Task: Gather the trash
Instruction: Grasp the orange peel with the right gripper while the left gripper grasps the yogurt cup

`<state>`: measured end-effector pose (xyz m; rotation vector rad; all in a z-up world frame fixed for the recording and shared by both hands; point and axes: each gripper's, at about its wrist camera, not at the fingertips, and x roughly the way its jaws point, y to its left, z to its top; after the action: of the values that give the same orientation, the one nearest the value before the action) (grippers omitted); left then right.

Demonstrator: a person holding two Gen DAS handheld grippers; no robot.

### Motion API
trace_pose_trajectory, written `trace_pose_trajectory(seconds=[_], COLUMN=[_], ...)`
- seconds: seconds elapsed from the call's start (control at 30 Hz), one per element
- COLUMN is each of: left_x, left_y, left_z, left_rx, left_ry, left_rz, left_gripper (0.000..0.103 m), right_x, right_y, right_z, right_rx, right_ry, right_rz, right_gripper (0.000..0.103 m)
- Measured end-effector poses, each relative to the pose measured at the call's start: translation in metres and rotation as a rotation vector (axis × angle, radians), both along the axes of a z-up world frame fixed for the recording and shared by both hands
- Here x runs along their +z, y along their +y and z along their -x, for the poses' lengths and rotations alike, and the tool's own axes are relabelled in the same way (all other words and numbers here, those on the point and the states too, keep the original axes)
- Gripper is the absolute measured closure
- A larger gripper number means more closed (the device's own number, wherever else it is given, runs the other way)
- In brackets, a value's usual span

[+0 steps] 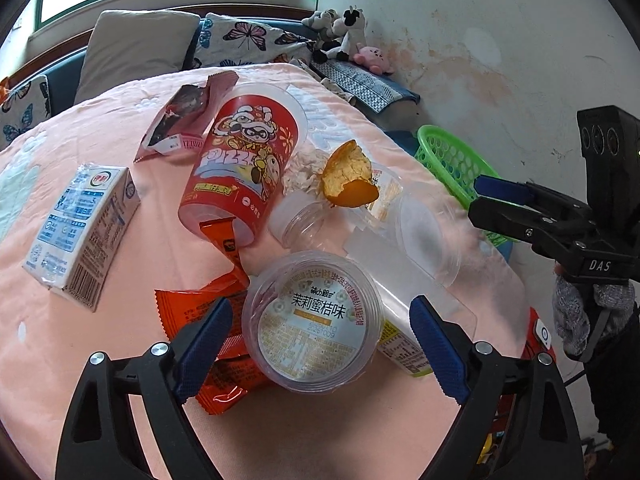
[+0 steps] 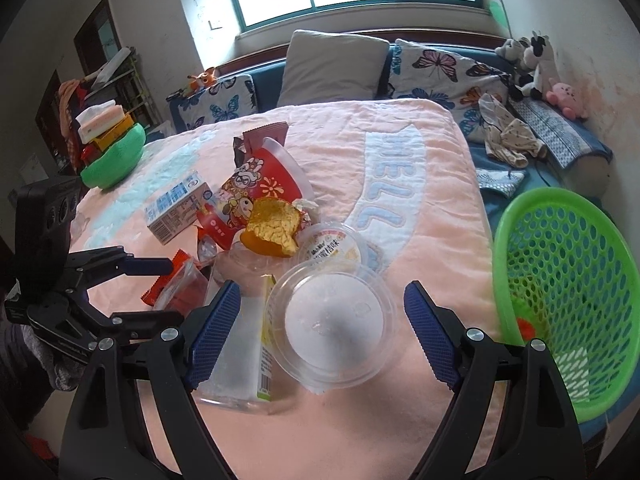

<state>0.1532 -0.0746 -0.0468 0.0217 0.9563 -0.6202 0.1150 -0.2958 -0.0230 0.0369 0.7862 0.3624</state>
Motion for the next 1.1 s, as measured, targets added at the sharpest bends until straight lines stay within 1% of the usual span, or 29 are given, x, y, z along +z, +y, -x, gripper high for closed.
trace_pose_trajectory(seconds=[0.13,0.2,0.27,0.4,0.47,0.6,0.77,0.93,1.0,1.07,1.1], left_x=[-0.003,-0.004,-0.004,-0.004,-0.003,-0.002,0.002,0.001,0.001,0.0,0.0], left_y=[0.001,0.002,0.001,0.002,0.003,0.006,0.005,0.007,0.008,0.007,0.007], left_z=[-0.002,-0.001,-0.002,-0.002,-0.001,0.003,0.008,0.005,0.004,0.005,0.004], left_rx=[-0.01,-0.013,-0.011,0.002,0.004,0.009,-0.003,0.001,0.0,-0.005,-0.007], left_ry=[0.006,0.003,0.003,0.004,-0.001,-0.007,-0.028,-0.016,-0.013,-0.014,-0.013], left_rz=[0.023,0.031,0.031,0.034,0.036,0.04,0.021,0.031,0.029,0.03,0.027], left_gripper=[0.016,0.019,0.027,0.033,0.039,0.039,0.039,0.039,0.039,0.038,0.038], right_x=[0.002,0.003,0.004,0.002,0.0,-0.005,-0.012,-0.018,-0.021,-0.023,-0.025], right_y=[0.011,0.017,0.023,0.033,0.037,0.045,0.054,0.063,0.064,0.064,0.064], right_z=[-0.005,-0.01,-0.014,-0.025,-0.03,-0.04,-0.052,-0.061,-0.065,-0.067,-0.068], right_rx=[0.041,0.064,0.081,0.11,0.121,0.145,0.174,0.202,0.199,0.195,0.195], right_ry=[-0.005,-0.013,-0.016,-0.012,-0.009,-0.001,0.012,0.03,0.038,0.051,0.058], right_rz=[0.02,0.036,0.045,0.053,0.059,0.074,0.09,0.109,0.117,0.113,0.111], right_gripper=[0.019,0.019,0.019,0.019,0.019,0.02,0.027,0.031,0.037,0.045,0.047])
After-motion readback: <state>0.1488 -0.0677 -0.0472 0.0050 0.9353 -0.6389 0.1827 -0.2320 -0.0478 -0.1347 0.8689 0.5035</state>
